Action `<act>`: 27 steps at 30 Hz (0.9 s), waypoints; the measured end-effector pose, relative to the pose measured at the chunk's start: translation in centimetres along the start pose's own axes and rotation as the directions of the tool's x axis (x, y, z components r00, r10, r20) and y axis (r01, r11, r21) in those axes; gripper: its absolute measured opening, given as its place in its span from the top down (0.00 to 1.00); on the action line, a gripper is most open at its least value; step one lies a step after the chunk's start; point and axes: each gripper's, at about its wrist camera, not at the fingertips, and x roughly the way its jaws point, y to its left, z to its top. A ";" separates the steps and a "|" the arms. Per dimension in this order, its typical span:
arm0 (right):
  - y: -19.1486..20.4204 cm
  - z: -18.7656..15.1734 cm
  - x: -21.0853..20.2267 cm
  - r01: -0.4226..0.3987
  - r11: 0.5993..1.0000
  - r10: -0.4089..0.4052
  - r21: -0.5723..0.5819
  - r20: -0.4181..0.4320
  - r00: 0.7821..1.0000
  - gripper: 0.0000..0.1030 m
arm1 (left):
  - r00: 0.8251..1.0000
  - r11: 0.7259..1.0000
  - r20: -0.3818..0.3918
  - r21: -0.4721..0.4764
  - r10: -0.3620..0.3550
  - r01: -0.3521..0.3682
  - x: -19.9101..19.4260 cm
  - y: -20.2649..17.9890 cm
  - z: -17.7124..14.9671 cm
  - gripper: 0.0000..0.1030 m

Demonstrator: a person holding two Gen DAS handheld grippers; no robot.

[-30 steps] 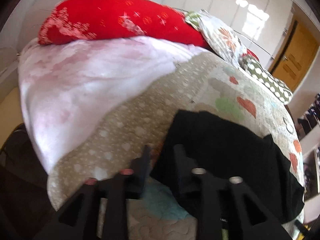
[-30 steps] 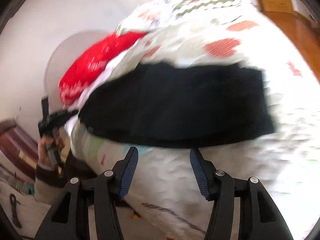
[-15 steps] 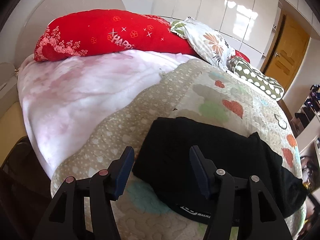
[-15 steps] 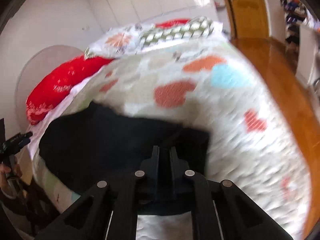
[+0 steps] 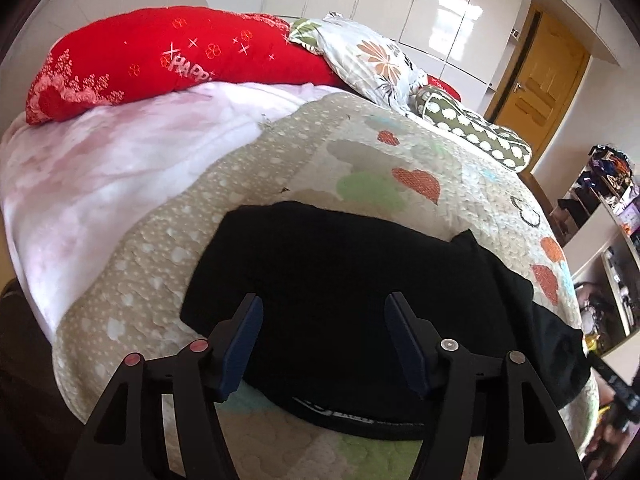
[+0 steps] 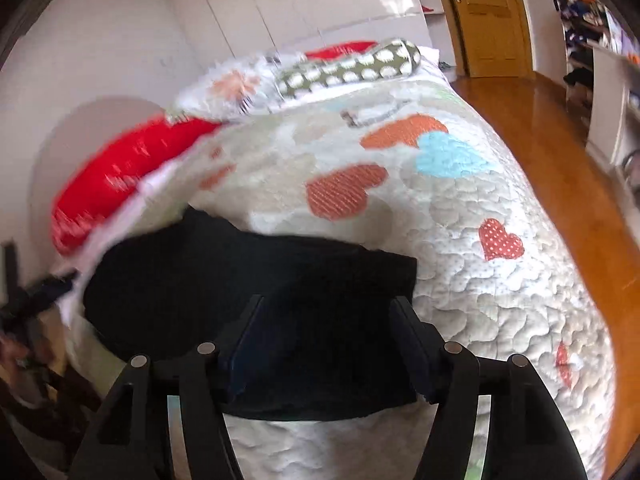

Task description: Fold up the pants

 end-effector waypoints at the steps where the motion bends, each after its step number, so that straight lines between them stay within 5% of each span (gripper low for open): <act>1: 0.0 0.0 0.9 -0.015 1.000 0.015 0.003 -0.017 1.000 0.41 | 1.000 1.000 -0.005 0.002 -0.002 0.002 0.1 0.0 -0.1 0.39; 3: 0.0 -0.1 2.1 -0.047 0.999 0.047 0.008 -0.034 0.998 0.67 | 1.000 1.000 -0.005 0.007 0.003 -0.002 0.0 -0.3 -0.2 0.38; 4: 0.1 -0.1 2.9 -0.037 0.999 0.037 -0.007 -0.050 0.998 0.90 | 1.000 1.000 -0.003 0.008 0.011 -0.011 0.0 -0.2 -0.1 0.38; 9: -0.3 0.7 1.6 0.053 0.994 -0.055 -0.092 -0.022 0.998 0.97 | 1.000 1.000 0.005 -0.020 0.022 -0.022 -0.2 0.1 0.0 0.38; 13: -2.4 1.0 2.6 0.086 0.995 -0.088 -0.049 -0.047 0.995 0.96 | 1.000 0.999 -0.004 -0.030 0.013 -0.013 0.2 -0.1 -0.3 0.37; 18: -1.4 1.7 0.4 0.175 0.984 -0.174 -0.040 0.030 0.984 0.75 | 0.999 0.999 -0.027 -0.023 -0.032 0.032 0.1 0.0 -0.5 0.37; 21: 1.6 1.3 -2.6 -0.038 0.997 0.041 -0.063 0.061 0.997 0.54 | 0.995 0.996 -0.049 -0.030 -0.083 0.081 0.0 0.6 -1.1 0.30; 25: 9.6 -1.9 -1.6 -0.315 0.923 0.319 -0.220 -0.019 0.948 0.52 | 0.984 0.987 -0.104 -0.087 -0.143 0.134 0.6 1.5 -2.7 0.29; 27: 12.7 -3.6 0.2 -0.380 0.883 0.372 -0.277 -0.082 0.924 0.53 | 0.982 0.987 -0.122 -0.091 -0.143 0.132 0.9 1.6 -3.1 0.29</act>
